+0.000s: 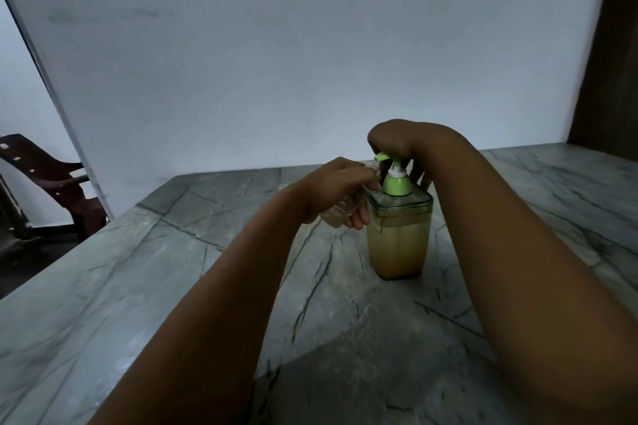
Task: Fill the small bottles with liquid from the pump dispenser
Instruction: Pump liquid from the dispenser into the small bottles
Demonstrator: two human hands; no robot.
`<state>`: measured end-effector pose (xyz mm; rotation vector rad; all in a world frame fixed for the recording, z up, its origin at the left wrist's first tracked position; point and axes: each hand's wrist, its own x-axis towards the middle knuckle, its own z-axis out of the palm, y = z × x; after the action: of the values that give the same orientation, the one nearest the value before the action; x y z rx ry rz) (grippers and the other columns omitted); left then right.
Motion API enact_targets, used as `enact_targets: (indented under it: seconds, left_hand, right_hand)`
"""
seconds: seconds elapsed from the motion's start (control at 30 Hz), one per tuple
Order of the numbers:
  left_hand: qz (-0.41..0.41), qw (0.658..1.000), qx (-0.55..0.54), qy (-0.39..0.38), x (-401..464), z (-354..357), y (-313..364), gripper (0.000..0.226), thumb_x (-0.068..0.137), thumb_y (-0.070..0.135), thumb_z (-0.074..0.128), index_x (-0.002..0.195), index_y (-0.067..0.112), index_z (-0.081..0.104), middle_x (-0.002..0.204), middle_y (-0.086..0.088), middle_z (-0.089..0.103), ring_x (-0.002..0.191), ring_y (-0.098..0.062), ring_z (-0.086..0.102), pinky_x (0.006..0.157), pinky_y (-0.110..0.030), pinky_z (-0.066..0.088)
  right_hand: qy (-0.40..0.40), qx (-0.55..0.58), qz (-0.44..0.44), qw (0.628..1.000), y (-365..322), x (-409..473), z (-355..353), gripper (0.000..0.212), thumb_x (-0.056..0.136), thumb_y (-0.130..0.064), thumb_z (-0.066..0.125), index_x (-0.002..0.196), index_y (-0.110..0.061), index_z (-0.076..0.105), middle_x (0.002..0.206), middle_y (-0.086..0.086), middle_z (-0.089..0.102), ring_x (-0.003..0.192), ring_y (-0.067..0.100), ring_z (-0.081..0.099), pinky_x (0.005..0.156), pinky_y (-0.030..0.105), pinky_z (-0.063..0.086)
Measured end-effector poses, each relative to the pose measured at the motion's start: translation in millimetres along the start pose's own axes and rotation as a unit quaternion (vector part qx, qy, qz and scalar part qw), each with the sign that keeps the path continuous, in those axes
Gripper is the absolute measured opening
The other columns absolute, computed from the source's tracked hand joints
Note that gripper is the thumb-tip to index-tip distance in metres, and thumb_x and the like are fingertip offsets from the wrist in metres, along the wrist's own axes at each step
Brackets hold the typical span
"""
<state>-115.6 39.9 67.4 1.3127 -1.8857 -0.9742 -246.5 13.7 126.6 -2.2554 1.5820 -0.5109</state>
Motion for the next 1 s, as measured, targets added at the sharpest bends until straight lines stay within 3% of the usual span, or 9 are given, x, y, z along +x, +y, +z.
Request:
enact_targets:
  seconds: [0.17, 0.3, 0.53, 0.63, 0.77, 0.93, 1.0]
  left_hand:
    - [-0.001, 1.0, -0.018, -0.001, 0.1, -0.1, 0.4, 0.032, 0.092, 0.009, 0.045, 0.065, 0.009, 0.062, 0.067, -0.024, 0.064, 0.05, -0.027, 0.061, 0.053, -0.026, 0.051]
    - [0.001, 1.0, -0.027, 0.004, 0.7, 0.2, -1.3, 0.04, 0.092, 0.009, 0.045, 0.058, 0.015, 0.066, 0.066, -0.025, 0.064, 0.05, -0.028, 0.061, 0.054, -0.028, 0.05]
    - [0.0, 1.0, -0.026, 0.01, 0.0, 1.7, 0.7, 0.031, 0.092, 0.009, 0.044, 0.067, 0.009, 0.063, 0.068, -0.026, 0.063, 0.05, -0.028, 0.061, 0.052, -0.026, 0.05]
    - [0.0, 1.0, -0.023, 0.006, -1.1, 2.0, 2.2, 0.03, 0.092, 0.008, 0.043, 0.069, 0.007, 0.061, 0.069, -0.026, 0.063, 0.05, -0.027, 0.06, 0.051, -0.025, 0.05]
    - [0.001, 1.0, -0.014, 0.004, -0.4, 1.9, 3.0, 0.028, 0.092, 0.008, 0.044, 0.071, 0.005, 0.062, 0.069, -0.025, 0.063, 0.05, -0.026, 0.061, 0.051, -0.025, 0.051]
    - [0.001, 1.0, -0.009, 0.009, -0.2, 1.8, 2.6, 0.03, 0.091, 0.008, 0.044, 0.068, 0.006, 0.062, 0.07, -0.026, 0.063, 0.051, -0.027, 0.061, 0.052, -0.026, 0.051]
    - [0.001, 1.0, -0.012, 0.01, 0.1, 2.2, 2.5, 0.03, 0.092, 0.008, 0.044, 0.068, 0.007, 0.062, 0.069, -0.026, 0.063, 0.051, -0.028, 0.061, 0.053, -0.026, 0.051]
  right_hand:
    - [-0.056, -0.026, 0.003, 0.998, -3.2, -7.9, 0.9, 0.045, 0.078, 0.018, 0.045, 0.057, -0.015, 0.023, 0.059, 0.007, 0.025, 0.049, 0.016, 0.022, 0.044, 0.018, 0.023]
    - [-0.063, -0.047, -0.016, 0.997, -3.5, -13.1, 0.7, 0.037, 0.087, 0.008, 0.036, 0.059, -0.014, 0.025, 0.062, 0.01, 0.027, 0.049, 0.018, 0.024, 0.045, 0.019, 0.024]
    - [-0.062, 0.003, 0.027, 0.998, -1.3, -14.3, 2.5, 0.031, 0.092, -0.012, 0.036, 0.062, -0.007, 0.042, 0.064, 0.01, 0.042, 0.052, 0.022, 0.037, 0.055, 0.025, 0.036]
    - [-0.031, 0.018, 0.018, 0.999, -0.1, -10.6, 1.4, 0.032, 0.095, -0.01, 0.033, 0.063, -0.01, 0.033, 0.072, 0.009, 0.038, 0.061, 0.024, 0.036, 0.06, 0.027, 0.033]
    - [-0.027, 0.048, -0.007, 0.998, 0.1, -14.4, -1.8, 0.034, 0.097, 0.0, 0.023, 0.067, -0.014, 0.016, 0.064, 0.004, 0.018, 0.055, 0.016, 0.013, 0.052, 0.026, 0.014]
    - [-0.031, 0.028, 0.022, 0.999, -0.2, -11.8, 1.9, 0.03, 0.093, -0.004, 0.03, 0.064, -0.01, 0.027, 0.063, 0.008, 0.029, 0.049, 0.021, 0.027, 0.052, 0.023, 0.028]
    - [-0.035, 0.014, 0.025, 0.999, -0.7, -12.8, 3.1, 0.031, 0.093, -0.005, 0.031, 0.062, -0.009, 0.029, 0.061, 0.008, 0.031, 0.048, 0.021, 0.027, 0.051, 0.023, 0.027]
